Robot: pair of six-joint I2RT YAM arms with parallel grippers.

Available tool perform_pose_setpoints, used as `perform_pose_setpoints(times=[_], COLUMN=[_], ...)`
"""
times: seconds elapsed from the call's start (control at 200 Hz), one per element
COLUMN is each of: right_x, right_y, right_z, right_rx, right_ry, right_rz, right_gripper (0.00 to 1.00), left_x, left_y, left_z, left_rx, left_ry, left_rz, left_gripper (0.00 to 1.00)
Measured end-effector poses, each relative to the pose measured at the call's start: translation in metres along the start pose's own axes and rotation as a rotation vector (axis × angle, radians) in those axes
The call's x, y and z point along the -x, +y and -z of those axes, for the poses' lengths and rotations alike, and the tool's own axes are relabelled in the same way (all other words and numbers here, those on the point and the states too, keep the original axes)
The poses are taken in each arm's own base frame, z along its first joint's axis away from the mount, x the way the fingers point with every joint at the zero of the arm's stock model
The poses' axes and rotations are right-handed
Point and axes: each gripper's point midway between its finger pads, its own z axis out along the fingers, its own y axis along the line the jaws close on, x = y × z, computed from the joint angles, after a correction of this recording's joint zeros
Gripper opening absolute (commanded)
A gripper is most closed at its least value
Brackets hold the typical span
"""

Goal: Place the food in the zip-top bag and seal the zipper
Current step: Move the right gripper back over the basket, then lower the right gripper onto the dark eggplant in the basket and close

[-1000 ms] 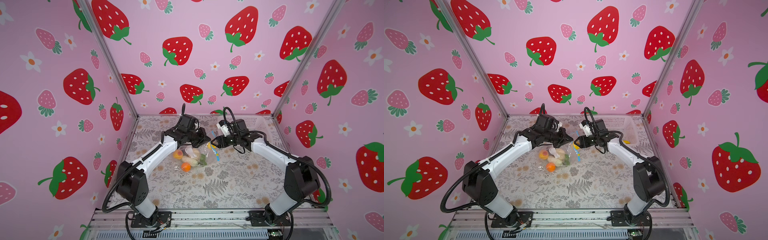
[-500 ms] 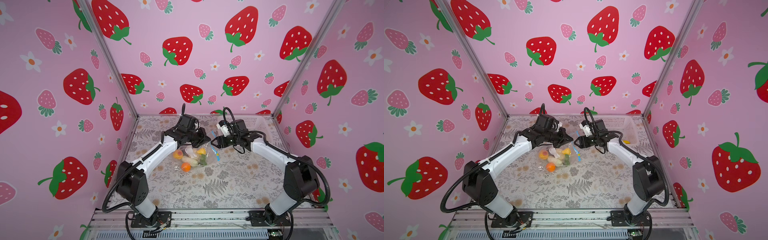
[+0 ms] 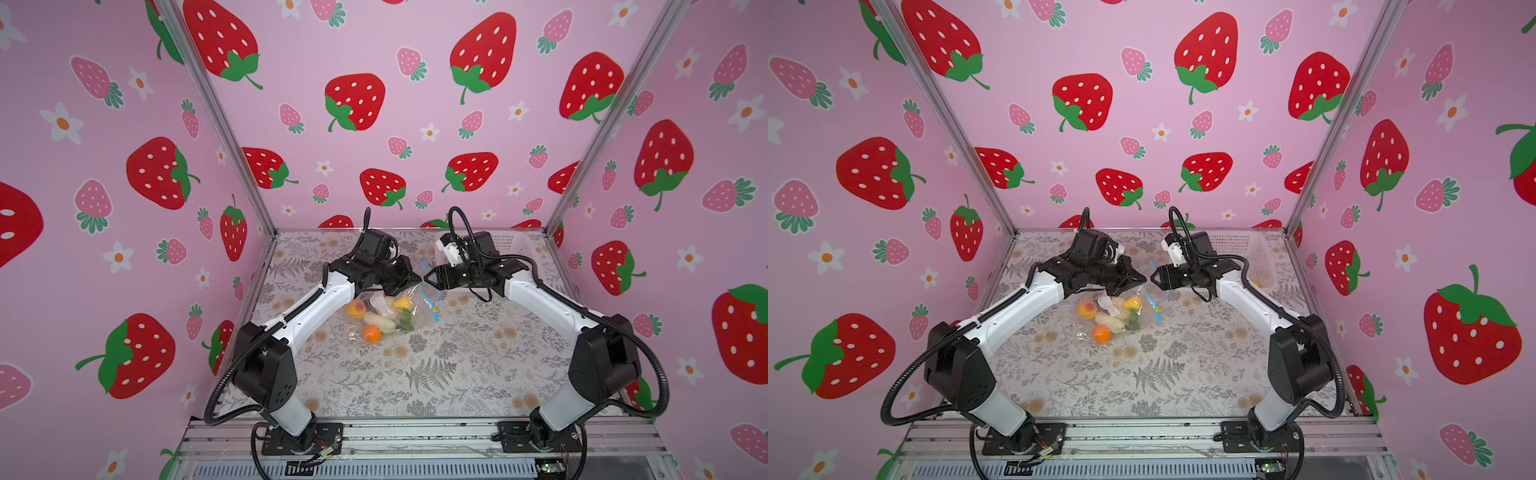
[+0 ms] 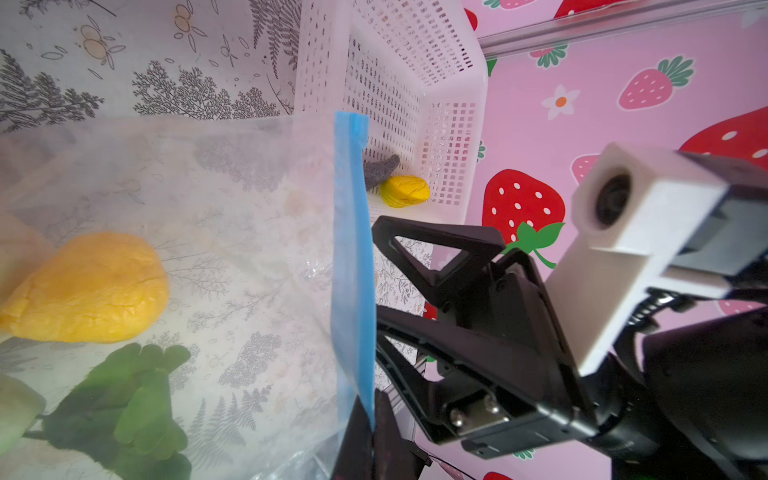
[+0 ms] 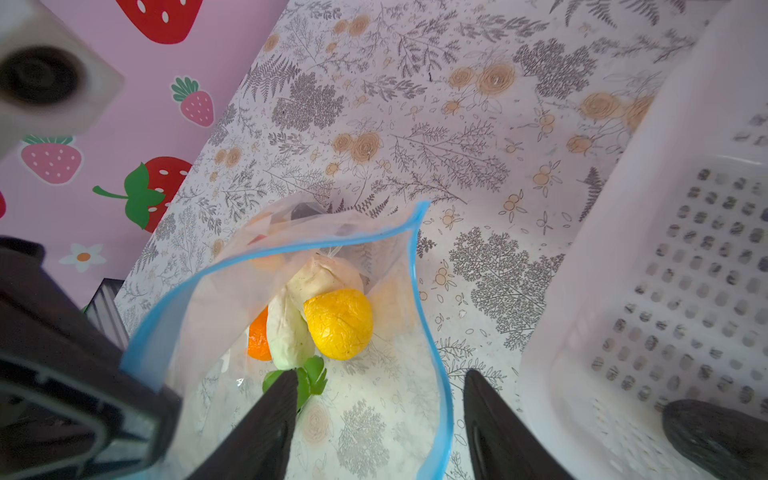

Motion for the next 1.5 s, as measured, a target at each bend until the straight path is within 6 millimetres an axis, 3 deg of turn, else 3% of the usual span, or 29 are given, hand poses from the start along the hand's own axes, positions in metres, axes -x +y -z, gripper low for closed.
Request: perform_pose_setpoints(times=[0.26, 0.47, 0.675, 0.905, 1.165, 1.5], right_x=[0.031, 0.042, 0.028, 0.021, -0.017, -0.048], right_y=[-0.029, -0.067, -0.107, -0.146, -0.191, -0.235], right_z=[0.018, 0.014, 0.015, 0.019, 0.02, 0.018], right_rx=[-0.089, -0.223, -0.431, -0.625, -0.696, -0.723], right_ry=[-0.08, -0.11, -0.103, -0.078, 0.0, 0.042], right_rz=[-0.081, -0.217, -0.346, -0.472, -0.647, -0.814], right_gripper=[0.65, 0.68, 0.76, 0.78, 0.78, 0.78], left_x=[0.0, 0.0, 0.001, 0.004, 0.004, 0.007], left_y=[0.0, 0.001, 0.005, 0.004, 0.004, 0.003], left_z=[0.0, -0.001, -0.002, 0.0, 0.001, 0.002], left_rx=[0.0, -0.001, 0.0, -0.008, -0.013, -0.021], left_ry=[0.0, 0.0, -0.001, -0.005, -0.001, -0.003], left_rz=[0.0, -0.001, 0.003, 0.004, 0.007, 0.007], left_gripper=[0.0, 0.0, 0.0, 0.0, 0.0, 0.0])
